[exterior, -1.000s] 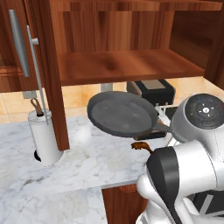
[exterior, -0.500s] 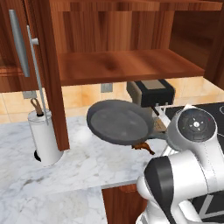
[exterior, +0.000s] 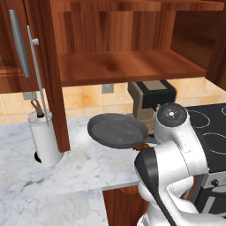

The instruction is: Retrieve the pan from the cabinet, then place the raw meat into the pan to avoid contamination.

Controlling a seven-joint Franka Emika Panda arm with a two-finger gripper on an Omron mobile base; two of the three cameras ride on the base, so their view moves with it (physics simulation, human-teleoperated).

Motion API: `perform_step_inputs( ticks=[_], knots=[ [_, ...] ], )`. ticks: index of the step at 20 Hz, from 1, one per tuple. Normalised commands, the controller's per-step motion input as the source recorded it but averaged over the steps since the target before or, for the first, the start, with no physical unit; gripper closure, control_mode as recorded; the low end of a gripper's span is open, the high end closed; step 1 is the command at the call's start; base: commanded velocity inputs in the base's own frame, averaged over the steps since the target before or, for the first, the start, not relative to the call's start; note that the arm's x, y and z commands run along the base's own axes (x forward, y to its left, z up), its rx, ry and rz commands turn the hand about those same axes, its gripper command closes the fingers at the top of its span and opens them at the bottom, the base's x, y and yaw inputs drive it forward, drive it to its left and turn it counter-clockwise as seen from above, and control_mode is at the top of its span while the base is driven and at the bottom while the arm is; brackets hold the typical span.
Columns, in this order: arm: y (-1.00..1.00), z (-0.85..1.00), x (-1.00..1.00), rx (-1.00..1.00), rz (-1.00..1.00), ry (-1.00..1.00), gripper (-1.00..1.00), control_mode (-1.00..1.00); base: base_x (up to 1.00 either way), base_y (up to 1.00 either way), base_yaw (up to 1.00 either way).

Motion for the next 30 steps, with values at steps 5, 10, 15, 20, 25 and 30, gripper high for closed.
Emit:
perform_step_inputs(
  ticks=[5,10,15,20,25,30],
  knots=[
    [0.0,-0.56,0.46,-0.02,0.0,0.07,1.0,-1.0,0.0,0.0,0.0],
    [0.06,-0.43,0.39,-0.08,0.02,0.0,1.0,-1.0,0.0,0.0,0.0],
    [0.1,-0.43,0.33,-0.09,0.0,0.0,1.0,-1.0,0.0,0.0,0.0],
    [0.0,-0.53,0.43,-0.06,0.0,0.03,1.0,-1.0,0.0,0.0,0.0],
    [0.01,-0.46,0.41,-0.04,0.0,0.02,1.0,-1.0,0.0,0.0,0.0],
    [0.09,-0.35,0.28,-0.06,0.0,0.0,1.0,-1.0,0.0,0.0,0.0]
  ],
)
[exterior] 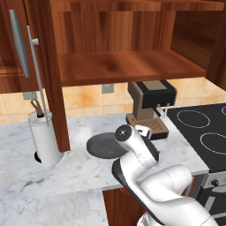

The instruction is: Retrieve the pan from the cabinet, then place the raw meat into the pan to avoid contamination.

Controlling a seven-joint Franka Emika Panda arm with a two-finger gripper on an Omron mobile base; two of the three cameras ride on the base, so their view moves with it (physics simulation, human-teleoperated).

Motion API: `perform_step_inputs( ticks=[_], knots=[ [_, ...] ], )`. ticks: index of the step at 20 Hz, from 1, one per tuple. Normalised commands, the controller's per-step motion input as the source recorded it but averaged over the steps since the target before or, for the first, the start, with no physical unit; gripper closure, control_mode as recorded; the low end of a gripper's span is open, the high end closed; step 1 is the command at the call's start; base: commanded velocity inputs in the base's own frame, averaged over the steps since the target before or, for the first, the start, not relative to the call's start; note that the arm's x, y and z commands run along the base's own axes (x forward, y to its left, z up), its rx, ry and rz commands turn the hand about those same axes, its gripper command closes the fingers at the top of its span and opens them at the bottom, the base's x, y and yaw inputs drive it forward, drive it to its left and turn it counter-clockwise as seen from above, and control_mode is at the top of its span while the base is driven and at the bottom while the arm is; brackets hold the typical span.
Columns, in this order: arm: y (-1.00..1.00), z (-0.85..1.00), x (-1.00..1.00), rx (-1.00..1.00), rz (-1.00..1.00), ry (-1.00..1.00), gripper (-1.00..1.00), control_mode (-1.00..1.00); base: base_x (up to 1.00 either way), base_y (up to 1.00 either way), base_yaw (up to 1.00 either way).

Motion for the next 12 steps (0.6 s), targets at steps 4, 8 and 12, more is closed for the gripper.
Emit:
perform_step_inputs(
  ticks=[4,8,12],
  knots=[
    [0.11,-0.37,0.25,-0.06,0.0,0.0,1.0,-1.0,0.0,0.0,0.0],
    [0.11,-0.38,0.24,-0.05,0.0,0.0,1.0,-1.0,0.0,0.0,0.0],
    [0.1,-0.4,0.27,-0.03,0.0,0.0,1.0,-1.0,0.0,0.0,0.0]
  ],
)
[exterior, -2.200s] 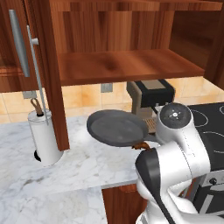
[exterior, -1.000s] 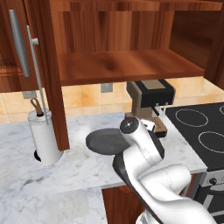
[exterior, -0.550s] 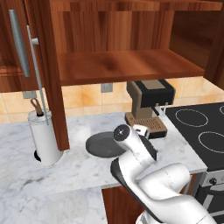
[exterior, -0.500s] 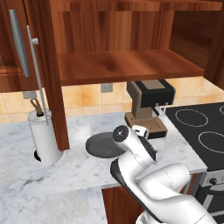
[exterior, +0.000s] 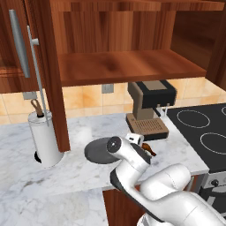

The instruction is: Retrieve the pan from the cabinet, then place the raw meat into the pan to avoid contamination.

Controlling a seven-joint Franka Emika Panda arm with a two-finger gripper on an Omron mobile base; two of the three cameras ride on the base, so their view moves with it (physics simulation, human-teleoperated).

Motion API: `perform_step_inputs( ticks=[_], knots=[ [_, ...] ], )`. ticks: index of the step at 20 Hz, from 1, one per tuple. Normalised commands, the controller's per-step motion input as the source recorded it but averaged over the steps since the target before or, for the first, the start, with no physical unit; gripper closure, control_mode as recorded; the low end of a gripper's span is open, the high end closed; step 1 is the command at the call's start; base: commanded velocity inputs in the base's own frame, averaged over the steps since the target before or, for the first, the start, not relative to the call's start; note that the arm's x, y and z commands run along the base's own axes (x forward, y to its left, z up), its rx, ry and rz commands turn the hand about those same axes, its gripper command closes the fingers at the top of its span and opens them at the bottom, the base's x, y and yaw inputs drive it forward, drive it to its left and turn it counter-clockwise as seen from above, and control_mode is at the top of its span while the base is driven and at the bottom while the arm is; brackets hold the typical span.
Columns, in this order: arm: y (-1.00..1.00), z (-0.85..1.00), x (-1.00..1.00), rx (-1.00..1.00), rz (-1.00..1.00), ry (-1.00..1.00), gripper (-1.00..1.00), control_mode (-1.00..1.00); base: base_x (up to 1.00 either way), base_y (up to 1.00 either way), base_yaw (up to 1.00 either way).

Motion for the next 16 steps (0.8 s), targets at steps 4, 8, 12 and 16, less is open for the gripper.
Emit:
perform_step_inputs(
  ticks=[4,8,12,16],
  knots=[
    [0.08,-0.39,0.25,-0.01,0.0,0.01,1.0,-1.0,0.0,0.0,0.0],
    [0.08,-0.38,0.23,-0.02,0.0,0.01,1.0,-1.0,0.0,0.0,0.0],
    [0.09,-0.38,0.19,-0.04,0.0,0.0,1.0,-1.0,0.0,0.0,0.0],
    [0.0,-0.42,0.25,-0.01,0.0,0.03,1.0,-1.0,0.0,0.0,0.0]
  ],
)
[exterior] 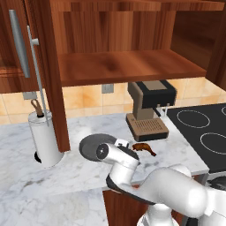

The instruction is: Retrieve the pan from the cabinet, then place the raw meat into the pan to avoid contamination.

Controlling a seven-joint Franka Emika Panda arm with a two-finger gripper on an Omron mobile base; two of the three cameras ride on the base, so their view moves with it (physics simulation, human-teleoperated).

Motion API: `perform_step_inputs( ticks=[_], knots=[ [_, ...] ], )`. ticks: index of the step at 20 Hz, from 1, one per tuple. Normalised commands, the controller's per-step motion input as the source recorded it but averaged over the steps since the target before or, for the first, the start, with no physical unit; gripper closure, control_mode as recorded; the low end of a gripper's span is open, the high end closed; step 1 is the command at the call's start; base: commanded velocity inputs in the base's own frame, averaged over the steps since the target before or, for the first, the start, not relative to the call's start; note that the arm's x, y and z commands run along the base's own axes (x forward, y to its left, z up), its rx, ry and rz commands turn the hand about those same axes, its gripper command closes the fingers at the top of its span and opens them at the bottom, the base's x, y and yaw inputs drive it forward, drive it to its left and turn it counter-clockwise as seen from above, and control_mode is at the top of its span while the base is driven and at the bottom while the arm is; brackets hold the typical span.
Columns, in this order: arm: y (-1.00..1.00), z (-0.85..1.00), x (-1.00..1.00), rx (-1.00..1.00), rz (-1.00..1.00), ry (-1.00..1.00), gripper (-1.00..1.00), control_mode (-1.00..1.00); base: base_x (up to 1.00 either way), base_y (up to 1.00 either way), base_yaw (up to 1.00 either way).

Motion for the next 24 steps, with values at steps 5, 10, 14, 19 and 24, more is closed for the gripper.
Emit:
perform_step_inputs(
  ticks=[5,10,14,19,24],
  knots=[
    [0.01,-0.23,0.09,0.0,0.0,0.02,1.0,-1.0,0.0,0.0,0.0],
    [0.05,-0.13,0.0,0.0,0.0,0.0,1.0,-1.0,0.0,0.0,0.0],
    [0.05,-0.11,0.0,0.0,0.0,0.0,-1.0,-1.0,0.0,0.0,0.0],
    [0.0,-0.02,0.0,0.0,0.0,0.0,-1.0,-1.0,0.0,0.0,0.0],
    [0.0,0.0,0.0,0.0,0.0,0.0,-1.0,-1.0,0.0,0.0,0.0]
  ],
)
